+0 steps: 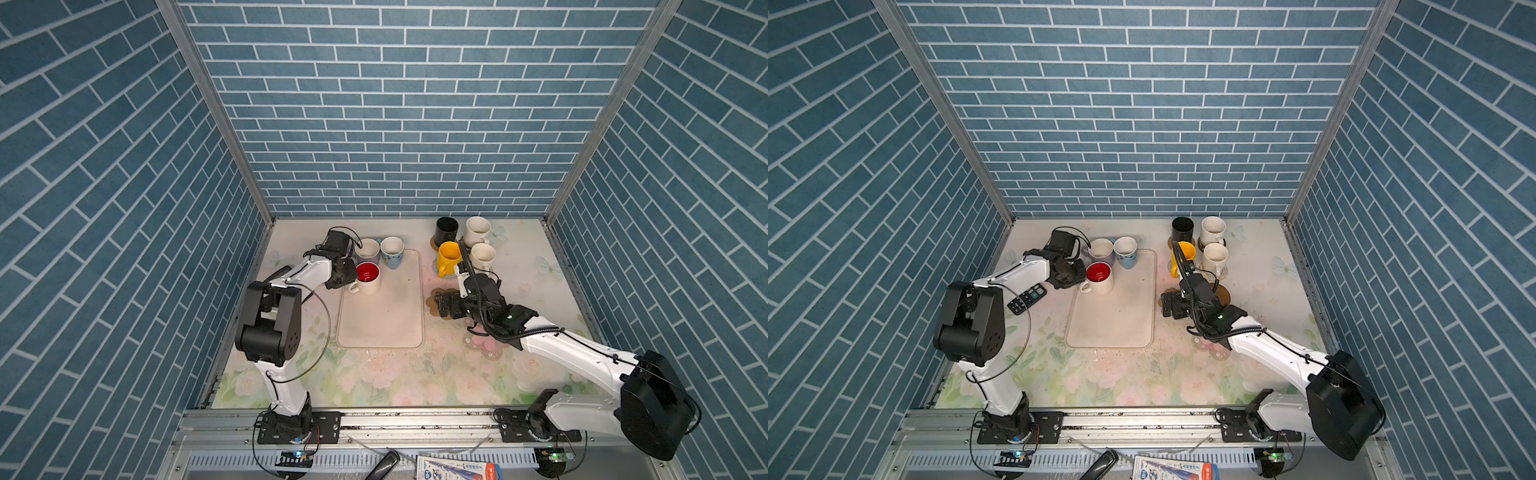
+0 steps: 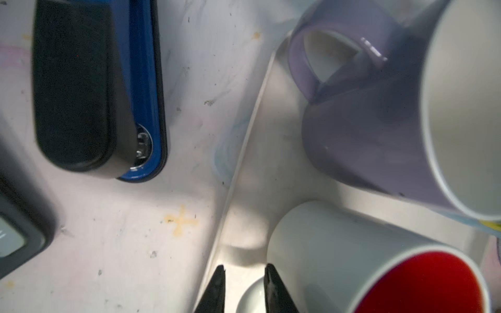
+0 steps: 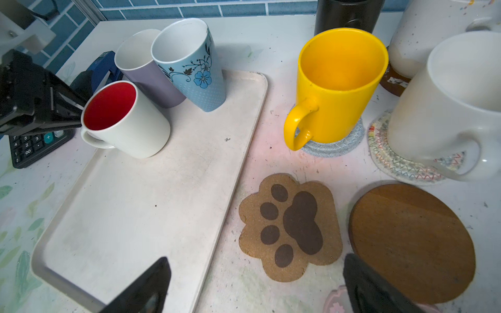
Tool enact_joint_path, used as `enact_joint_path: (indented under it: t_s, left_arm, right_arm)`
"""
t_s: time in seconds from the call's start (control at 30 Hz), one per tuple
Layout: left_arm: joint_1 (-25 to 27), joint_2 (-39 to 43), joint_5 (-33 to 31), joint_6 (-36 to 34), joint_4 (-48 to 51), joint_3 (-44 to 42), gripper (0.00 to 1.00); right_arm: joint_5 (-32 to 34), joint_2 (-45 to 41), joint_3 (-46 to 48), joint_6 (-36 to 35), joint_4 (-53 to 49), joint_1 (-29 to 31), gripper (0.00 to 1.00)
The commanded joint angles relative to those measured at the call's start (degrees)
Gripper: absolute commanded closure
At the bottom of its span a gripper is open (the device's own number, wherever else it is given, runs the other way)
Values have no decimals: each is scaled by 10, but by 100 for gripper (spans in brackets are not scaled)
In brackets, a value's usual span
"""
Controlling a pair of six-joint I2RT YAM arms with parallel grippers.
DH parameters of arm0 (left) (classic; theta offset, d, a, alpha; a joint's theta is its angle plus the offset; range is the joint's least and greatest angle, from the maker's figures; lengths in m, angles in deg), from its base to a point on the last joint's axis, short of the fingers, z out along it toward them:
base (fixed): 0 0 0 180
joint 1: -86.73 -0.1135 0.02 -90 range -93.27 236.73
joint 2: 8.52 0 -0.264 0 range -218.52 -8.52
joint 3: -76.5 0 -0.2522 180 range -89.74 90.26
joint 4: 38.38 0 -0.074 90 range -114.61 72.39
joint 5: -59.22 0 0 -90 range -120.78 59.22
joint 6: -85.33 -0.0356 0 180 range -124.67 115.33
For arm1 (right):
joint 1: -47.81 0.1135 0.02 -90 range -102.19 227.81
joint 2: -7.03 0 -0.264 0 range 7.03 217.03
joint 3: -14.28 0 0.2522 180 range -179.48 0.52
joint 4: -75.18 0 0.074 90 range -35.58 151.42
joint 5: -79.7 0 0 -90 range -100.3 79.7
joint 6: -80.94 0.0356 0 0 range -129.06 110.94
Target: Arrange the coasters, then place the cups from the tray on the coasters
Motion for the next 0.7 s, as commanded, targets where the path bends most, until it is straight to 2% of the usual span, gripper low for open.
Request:
enact_joint_path:
  t_s: [0.0, 0.13, 0.37, 0.57, 0.67]
  left_arm:
    - [13, 30, -3, 9, -8, -30, 73]
    - [24, 69, 7, 13, -26, -75, 73]
    - [59, 113, -7, 18, -15, -105, 73]
    - [66, 171, -18, 13, 16, -113, 72]
    - [71, 188, -17, -1, 36, -109, 67]
  right_arm:
    - [8, 0, 13, 5, 12, -3, 1]
    - [4, 2, 19, 11, 19, -4, 1]
    - [3, 8, 19, 13, 19, -4, 1]
    - [-1, 10, 22, 14, 18, -6, 1]
    - [-6, 13, 22, 14, 19, -7, 1]
